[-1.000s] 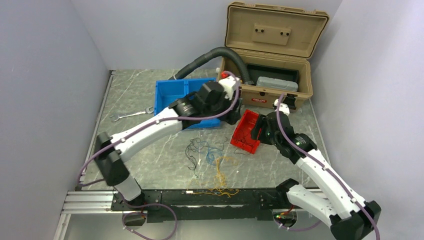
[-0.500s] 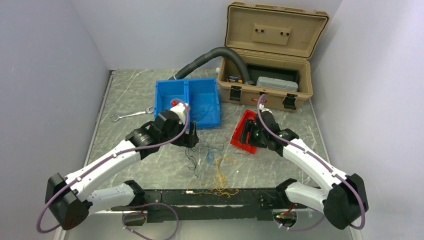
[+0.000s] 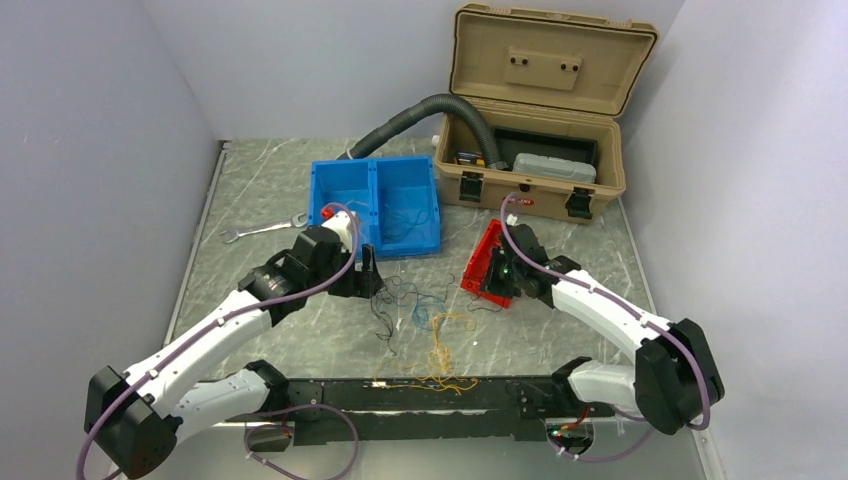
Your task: Untangle the cables
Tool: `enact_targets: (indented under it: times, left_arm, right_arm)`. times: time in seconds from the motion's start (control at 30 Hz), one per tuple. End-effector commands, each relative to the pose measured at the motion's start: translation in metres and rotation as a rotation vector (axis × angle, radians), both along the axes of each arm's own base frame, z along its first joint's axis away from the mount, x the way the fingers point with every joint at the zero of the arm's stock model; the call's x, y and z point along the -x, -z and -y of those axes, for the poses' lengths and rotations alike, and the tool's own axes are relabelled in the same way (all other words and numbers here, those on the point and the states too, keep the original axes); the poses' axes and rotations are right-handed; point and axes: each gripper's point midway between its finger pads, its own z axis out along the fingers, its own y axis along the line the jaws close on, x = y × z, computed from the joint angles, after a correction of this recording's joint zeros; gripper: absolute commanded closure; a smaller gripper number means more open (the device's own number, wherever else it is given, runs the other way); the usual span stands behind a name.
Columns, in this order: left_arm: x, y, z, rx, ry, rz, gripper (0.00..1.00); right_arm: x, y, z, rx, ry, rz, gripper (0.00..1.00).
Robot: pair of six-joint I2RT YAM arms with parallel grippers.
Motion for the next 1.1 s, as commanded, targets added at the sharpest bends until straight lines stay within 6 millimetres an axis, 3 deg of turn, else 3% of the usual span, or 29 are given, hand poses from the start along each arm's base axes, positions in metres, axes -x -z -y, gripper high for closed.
enact_targets:
  times: [0.0,0.03,0.17,0.4,0.57,0.67,0.77,0.93,1.07]
  left_arm:
    - [-0.001,-0.002,0.003,0.022,0.012,0.003,0.15]
    - [0.0,0.0,0.003,0.02,0.014,-0.001,0.15]
    - [-0.001,0.003,0.003,0.019,0.014,-0.004,0.16]
    - [-0.001,0.012,0.001,0.007,0.014,-0.019,0.16]
    - [0.003,0.028,0.002,0.007,0.009,-0.061,0.16]
    - [0.003,0.038,0.004,0.001,0.01,-0.087,0.17]
    - [0.002,0.048,0.007,0.002,0.012,-0.107,0.18]
    - [-0.003,0.063,0.012,-0.007,0.008,-0.129,0.2]
    - [-0.005,0.073,0.017,-0.006,0.013,-0.145,0.23]
  right_arm:
    - [-0.015,-0.019,-0.007,-0.015,-0.019,0.053,0.96]
    - [-0.016,-0.02,-0.006,-0.002,-0.018,0.055,1.0]
    - [-0.027,-0.03,0.001,0.032,-0.008,0.085,1.0]
    - [-0.067,-0.04,0.039,0.131,0.067,0.137,1.0]
    - [-0.096,-0.016,0.077,0.256,0.16,0.113,1.0]
    - [-0.111,0.0,0.089,0.298,0.197,0.092,1.0]
    - [-0.12,0.009,0.092,0.316,0.199,0.082,1.0]
    - [-0.12,0.028,0.085,0.297,0.172,0.047,1.0]
    - [-0.118,0.017,0.082,0.277,0.159,0.074,0.99]
